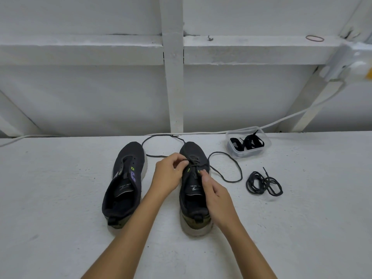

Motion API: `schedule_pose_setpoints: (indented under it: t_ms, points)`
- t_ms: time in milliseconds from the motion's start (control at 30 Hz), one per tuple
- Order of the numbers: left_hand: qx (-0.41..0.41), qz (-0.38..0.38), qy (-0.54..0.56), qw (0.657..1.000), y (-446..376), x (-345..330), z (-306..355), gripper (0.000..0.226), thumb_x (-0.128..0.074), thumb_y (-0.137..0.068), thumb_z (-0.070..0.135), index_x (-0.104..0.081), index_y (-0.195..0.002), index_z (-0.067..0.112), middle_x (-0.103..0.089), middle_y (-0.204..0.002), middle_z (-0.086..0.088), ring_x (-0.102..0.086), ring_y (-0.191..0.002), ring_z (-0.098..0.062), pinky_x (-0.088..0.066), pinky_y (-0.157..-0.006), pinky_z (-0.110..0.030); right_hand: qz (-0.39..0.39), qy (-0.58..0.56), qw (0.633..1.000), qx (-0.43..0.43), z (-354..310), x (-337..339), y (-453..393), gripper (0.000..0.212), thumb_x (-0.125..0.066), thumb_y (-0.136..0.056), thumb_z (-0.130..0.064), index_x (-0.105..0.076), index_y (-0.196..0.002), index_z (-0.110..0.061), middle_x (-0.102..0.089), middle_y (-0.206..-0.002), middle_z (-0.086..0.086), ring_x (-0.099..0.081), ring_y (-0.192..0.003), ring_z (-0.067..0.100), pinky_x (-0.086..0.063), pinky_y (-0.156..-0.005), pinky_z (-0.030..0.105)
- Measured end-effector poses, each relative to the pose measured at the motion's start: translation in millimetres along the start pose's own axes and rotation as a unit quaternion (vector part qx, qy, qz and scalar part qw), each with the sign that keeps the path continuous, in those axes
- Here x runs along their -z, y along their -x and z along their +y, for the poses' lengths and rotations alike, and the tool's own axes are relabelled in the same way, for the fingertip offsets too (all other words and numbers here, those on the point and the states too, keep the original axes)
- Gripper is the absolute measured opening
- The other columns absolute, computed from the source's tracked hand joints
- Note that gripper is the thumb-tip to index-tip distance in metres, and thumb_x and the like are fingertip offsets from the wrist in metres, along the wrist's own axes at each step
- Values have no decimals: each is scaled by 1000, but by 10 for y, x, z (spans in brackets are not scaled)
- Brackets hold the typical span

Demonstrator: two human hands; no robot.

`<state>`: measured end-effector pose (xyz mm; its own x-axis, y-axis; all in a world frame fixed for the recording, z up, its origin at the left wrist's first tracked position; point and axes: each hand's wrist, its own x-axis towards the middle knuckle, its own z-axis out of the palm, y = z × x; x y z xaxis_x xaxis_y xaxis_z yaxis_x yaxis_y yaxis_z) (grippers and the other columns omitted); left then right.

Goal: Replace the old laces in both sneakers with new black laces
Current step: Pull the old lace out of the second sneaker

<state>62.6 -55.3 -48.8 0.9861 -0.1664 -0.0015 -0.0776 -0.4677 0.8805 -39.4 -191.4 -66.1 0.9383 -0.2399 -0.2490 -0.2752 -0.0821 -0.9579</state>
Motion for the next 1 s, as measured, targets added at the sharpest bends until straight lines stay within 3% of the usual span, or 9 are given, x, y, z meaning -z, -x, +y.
schedule_pose_setpoints:
  t_ms: [100,200,333,500,633,700,833,900,1000]
  points:
    - [28,54,44,997,-11,-45,1,19,-50,-103,25,-61,-95,12,-73,-84,5,-68,-76,3,-54,-78,-23,2,-2,1000,2,-7,-2,0,59,-40,-97,-71,-64,-135,-33,-62,-140,-12,-54,-131,3,-45,-113,37]
    - [39,22,60,997,12,-34,-24,18,-52,-102,34,-61,-100,18,-73,-92,7,-67,-85,1,-54,-84,-27,5,-3,1000,6,-2,-4,-1,58,-39,-96,-71,-64,-134,-35,-63,-137,-14,-55,-129,2,-46,-112,36]
    - [24,-30,55,998,39,24,-80,7,-68,-93,27,-73,-96,22,-74,-94,11,-67,-90,-1,-55,-85,-23,3,-9,1000,-1,11,-14,-10,62,-39,-94,-74,-65,-132,-32,-65,-135,-9,-58,-127,6,-49,-109,39]
    - [104,68,206,971,44,-75,-54,12,-44,-104,15,-56,-104,16,-74,-99,-6,-72,-90,-11,-58,-73,-24,9,-4,1000,1,-11,-5,3,55,-40,-99,-66,-64,-134,-32,-64,-137,-9,-57,-128,5,-47,-110,33]
    - [55,-15,142,988,94,-61,-105,9,-65,-95,25,-66,-104,22,-72,-101,7,-68,-96,-7,-55,-87,-25,5,-9,1000,-3,-4,-11,-4,61,-40,-95,-73,-64,-133,-33,-65,-136,-10,-58,-127,6,-49,-109,36]
    - [48,-9,140,989,71,-45,-97,6,-65,-95,18,-69,-99,19,-74,-95,6,-69,-90,-8,-54,-81,-19,7,-9,1000,-5,-2,-15,-2,64,-39,-93,-75,-64,-133,-32,-65,-136,-9,-58,-127,6,-49,-109,37]
    - [167,85,349,918,8,-75,-22,17,-42,-106,18,-53,-111,5,-72,-100,-15,-75,-88,-22,-58,-72,-22,10,-10,1000,0,-11,-15,5,62,-41,-92,-74,-62,-137,-36,-63,-138,-14,-55,-130,1,-45,-113,36]
    - [157,53,332,929,33,-98,-63,20,-48,-105,20,-54,-114,4,-70,-108,-14,-73,-93,-17,-58,-80,-23,7,-11,1000,0,-11,-14,3,66,-40,-90,-76,-62,-137,-36,-63,-137,-13,-56,-129,3,-47,-112,36]
    - [104,-38,239,965,90,-71,-123,13,-68,-94,17,-69,-107,18,-74,-107,-1,-70,-102,-10,-55,-93,-28,5,-17,1000,-3,3,-20,-6,68,-41,-90,-78,-64,-134,-32,-66,-135,-9,-58,-127,6,-48,-110,39]
